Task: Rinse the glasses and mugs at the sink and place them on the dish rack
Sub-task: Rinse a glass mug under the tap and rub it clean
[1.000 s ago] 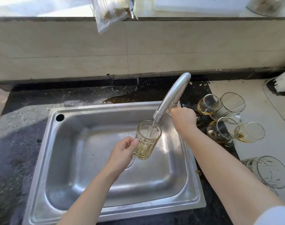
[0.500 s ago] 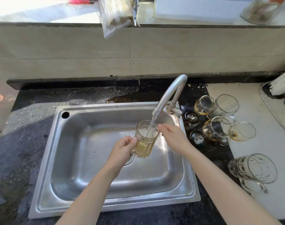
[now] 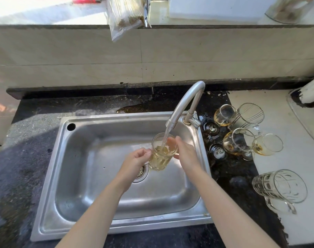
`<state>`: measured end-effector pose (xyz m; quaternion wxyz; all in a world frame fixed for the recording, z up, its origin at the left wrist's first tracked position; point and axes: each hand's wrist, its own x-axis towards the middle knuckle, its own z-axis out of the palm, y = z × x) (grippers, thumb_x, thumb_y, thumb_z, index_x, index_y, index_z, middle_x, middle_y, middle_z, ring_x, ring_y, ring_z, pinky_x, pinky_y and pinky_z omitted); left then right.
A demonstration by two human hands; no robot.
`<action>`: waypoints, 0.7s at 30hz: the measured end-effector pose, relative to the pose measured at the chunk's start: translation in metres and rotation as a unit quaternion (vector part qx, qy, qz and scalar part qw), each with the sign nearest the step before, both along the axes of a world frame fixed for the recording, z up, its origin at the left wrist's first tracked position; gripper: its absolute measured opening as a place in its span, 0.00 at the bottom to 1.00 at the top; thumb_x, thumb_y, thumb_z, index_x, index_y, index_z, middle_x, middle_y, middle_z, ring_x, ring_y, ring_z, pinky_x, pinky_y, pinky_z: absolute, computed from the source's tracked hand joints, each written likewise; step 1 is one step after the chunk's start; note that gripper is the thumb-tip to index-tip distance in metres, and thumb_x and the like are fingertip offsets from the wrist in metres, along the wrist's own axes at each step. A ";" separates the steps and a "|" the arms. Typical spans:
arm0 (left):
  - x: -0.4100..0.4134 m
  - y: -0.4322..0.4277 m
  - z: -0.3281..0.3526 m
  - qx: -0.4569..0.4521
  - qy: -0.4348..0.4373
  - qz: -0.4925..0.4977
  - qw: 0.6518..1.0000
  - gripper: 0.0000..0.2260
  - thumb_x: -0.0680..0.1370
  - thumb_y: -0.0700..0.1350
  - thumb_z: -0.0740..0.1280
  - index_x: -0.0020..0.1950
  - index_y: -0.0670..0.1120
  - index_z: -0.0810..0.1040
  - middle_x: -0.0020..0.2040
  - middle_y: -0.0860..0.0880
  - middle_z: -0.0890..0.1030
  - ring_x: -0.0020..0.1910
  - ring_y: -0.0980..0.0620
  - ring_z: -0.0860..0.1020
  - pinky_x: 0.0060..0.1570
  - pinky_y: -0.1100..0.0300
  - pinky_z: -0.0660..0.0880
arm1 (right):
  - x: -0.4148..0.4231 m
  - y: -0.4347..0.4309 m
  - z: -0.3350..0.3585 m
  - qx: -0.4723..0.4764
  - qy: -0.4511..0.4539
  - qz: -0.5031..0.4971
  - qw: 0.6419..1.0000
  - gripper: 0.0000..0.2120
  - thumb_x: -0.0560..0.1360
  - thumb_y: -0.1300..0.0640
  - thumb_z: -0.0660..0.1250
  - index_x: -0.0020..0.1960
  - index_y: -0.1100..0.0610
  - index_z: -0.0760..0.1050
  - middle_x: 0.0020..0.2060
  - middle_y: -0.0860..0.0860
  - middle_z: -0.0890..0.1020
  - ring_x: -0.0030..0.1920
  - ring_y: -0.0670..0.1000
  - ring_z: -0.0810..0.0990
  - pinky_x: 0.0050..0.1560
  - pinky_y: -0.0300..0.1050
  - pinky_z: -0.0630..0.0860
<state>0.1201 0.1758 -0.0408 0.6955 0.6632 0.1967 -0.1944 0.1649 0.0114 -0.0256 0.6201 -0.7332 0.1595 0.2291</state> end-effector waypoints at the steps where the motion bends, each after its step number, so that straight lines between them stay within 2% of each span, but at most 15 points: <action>1: -0.005 0.001 -0.002 -0.014 0.006 0.001 1.000 0.09 0.78 0.44 0.66 0.38 0.45 0.73 0.32 0.52 0.75 0.31 0.60 0.69 0.38 0.60 0.62 | -0.004 0.000 -0.001 0.003 0.008 -0.004 1.000 0.18 0.83 0.48 0.53 0.61 0.52 0.79 0.58 0.47 0.81 0.61 0.47 0.78 0.65 0.49 0.72; 3: -0.012 0.012 -0.004 -0.038 0.027 0.018 0.999 0.08 0.75 0.49 0.67 0.43 0.45 0.75 0.40 0.47 0.78 0.39 0.54 0.72 0.40 0.59 0.64 | -0.007 0.007 -0.002 -0.010 0.015 0.026 1.000 0.17 0.82 0.47 0.54 0.54 0.49 0.81 0.53 0.46 0.83 0.58 0.47 0.79 0.64 0.50 0.73; 5: -0.009 0.024 -0.006 -0.041 0.037 0.029 0.998 0.07 0.78 0.48 0.65 0.44 0.45 0.74 0.44 0.47 0.80 0.46 0.52 0.75 0.46 0.58 0.66 | -0.003 0.014 0.000 -0.027 0.016 0.050 0.998 0.17 0.81 0.48 0.55 0.46 0.48 0.82 0.48 0.45 0.84 0.54 0.47 0.80 0.64 0.51 0.73; 6: -0.005 0.027 -0.005 -0.038 0.034 0.027 0.998 0.07 0.79 0.47 0.64 0.44 0.44 0.74 0.45 0.46 0.80 0.48 0.51 0.75 0.47 0.58 0.67 | -0.001 0.017 0.002 -0.028 0.017 0.047 0.998 0.17 0.81 0.48 0.55 0.48 0.51 0.82 0.49 0.47 0.84 0.55 0.48 0.80 0.65 0.52 0.73; 8: 0.002 0.023 -0.003 -0.030 0.026 0.002 0.999 0.07 0.78 0.47 0.65 0.44 0.44 0.74 0.45 0.45 0.77 0.49 0.51 0.73 0.47 0.62 0.69 | 0.001 0.018 0.002 -0.018 0.007 0.015 1.000 0.19 0.81 0.47 0.55 0.56 0.54 0.81 0.54 0.48 0.83 0.59 0.48 0.78 0.66 0.51 0.71; 10: 0.003 0.016 -0.001 -0.031 0.034 -0.025 0.999 0.07 0.76 0.49 0.66 0.41 0.47 0.74 0.46 0.46 0.78 0.49 0.51 0.74 0.47 0.62 0.71 | -0.001 0.015 0.005 -0.027 -0.012 -0.013 0.999 0.20 0.82 0.46 0.53 0.61 0.54 0.80 0.56 0.47 0.82 0.60 0.47 0.77 0.65 0.46 0.71; 11: 0.001 0.017 0.000 -0.034 0.040 -0.026 0.998 0.07 0.75 0.49 0.66 0.40 0.48 0.74 0.46 0.47 0.81 0.49 0.51 0.77 0.49 0.59 0.71 | -0.002 0.015 0.005 -0.041 -0.021 -0.007 0.999 0.21 0.82 0.45 0.53 0.60 0.56 0.80 0.55 0.48 0.83 0.58 0.48 0.79 0.62 0.47 0.72; 14: -0.002 0.031 0.002 -0.047 0.058 -0.003 0.997 0.07 0.77 0.49 0.65 0.46 0.45 0.75 0.46 0.49 0.85 0.46 0.52 0.82 0.55 0.49 0.72 | 0.004 0.018 0.006 -0.084 -0.039 0.071 0.993 0.26 0.79 0.44 0.58 0.53 0.68 0.78 0.50 0.63 0.82 0.53 0.62 0.80 0.59 0.61 0.74; 16: 0.004 0.036 0.005 -0.047 0.074 -0.026 0.996 0.08 0.79 0.48 0.64 0.49 0.45 0.77 0.47 0.47 0.84 0.46 0.49 0.82 0.57 0.46 0.72 | 0.012 0.020 0.006 -0.100 -0.046 0.092 0.990 0.26 0.77 0.45 0.59 0.48 0.70 0.77 0.47 0.64 0.82 0.51 0.63 0.80 0.56 0.60 0.75; 18: 0.010 0.030 0.010 -0.060 0.090 -0.073 0.991 0.09 0.81 0.48 0.61 0.52 0.45 0.79 0.51 0.43 0.84 0.48 0.46 0.82 0.54 0.48 0.73 | 0.014 0.018 0.006 -0.092 -0.048 0.050 0.993 0.24 0.77 0.46 0.57 0.48 0.68 0.78 0.43 0.61 0.83 0.48 0.61 0.81 0.53 0.53 0.76; 21: 0.014 0.021 0.018 -0.060 0.112 -0.093 0.987 0.13 0.83 0.49 0.56 0.49 0.46 0.79 0.48 0.41 0.85 0.44 0.45 0.83 0.41 0.56 0.71 | 0.011 0.019 0.002 -0.079 -0.021 0.014 0.997 0.26 0.81 0.42 0.51 0.55 0.58 0.80 0.48 0.53 0.83 0.51 0.53 0.80 0.57 0.51 0.73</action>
